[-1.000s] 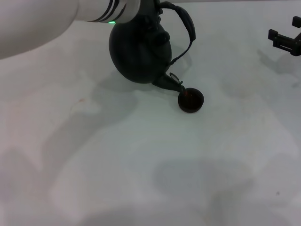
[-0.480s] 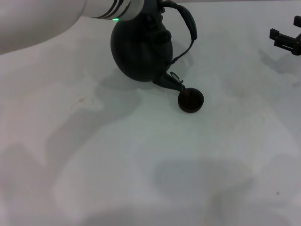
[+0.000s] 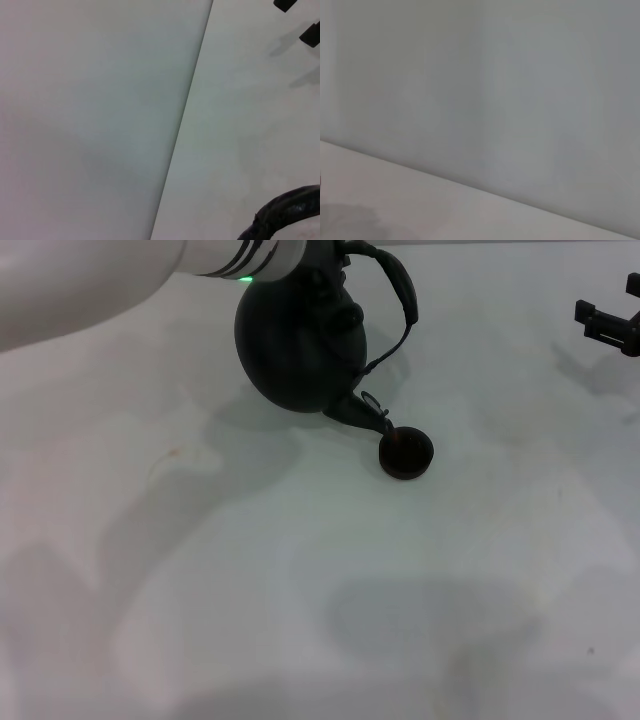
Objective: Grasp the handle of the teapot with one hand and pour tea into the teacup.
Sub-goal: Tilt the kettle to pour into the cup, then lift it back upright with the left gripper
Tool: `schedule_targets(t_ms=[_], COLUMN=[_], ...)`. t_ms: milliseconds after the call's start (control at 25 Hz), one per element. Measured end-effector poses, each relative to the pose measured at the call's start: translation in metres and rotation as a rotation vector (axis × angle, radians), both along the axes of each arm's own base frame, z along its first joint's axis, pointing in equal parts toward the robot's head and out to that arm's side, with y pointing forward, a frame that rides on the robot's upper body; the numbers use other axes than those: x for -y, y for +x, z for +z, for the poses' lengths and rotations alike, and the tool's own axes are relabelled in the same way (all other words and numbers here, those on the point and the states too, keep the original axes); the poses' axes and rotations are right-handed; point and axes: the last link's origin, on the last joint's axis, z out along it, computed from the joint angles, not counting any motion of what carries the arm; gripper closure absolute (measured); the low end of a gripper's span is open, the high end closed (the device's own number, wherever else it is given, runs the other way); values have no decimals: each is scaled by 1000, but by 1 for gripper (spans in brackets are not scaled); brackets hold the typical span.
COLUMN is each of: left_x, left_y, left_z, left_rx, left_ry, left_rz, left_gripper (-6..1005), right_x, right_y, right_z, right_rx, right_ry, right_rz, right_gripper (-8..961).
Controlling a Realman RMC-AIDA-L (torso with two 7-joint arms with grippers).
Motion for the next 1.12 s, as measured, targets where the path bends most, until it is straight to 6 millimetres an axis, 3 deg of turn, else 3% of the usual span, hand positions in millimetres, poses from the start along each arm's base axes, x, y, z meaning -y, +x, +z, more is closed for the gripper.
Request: schedule_targets(t_ms=[480,1120], left_x=[-2,8], left_y=[-3,-26], left_z=[3,18], left_rx=[31,181], left_ry=[16,79], left_rz=[36,178], left_gripper=[879,882], right_x=[-3,-7], right_y=[1,0], right_z=[1,2], right_rx=[12,20], right_ry=[11,18], right_rz=[-12,-18], right_gripper=[108,108])
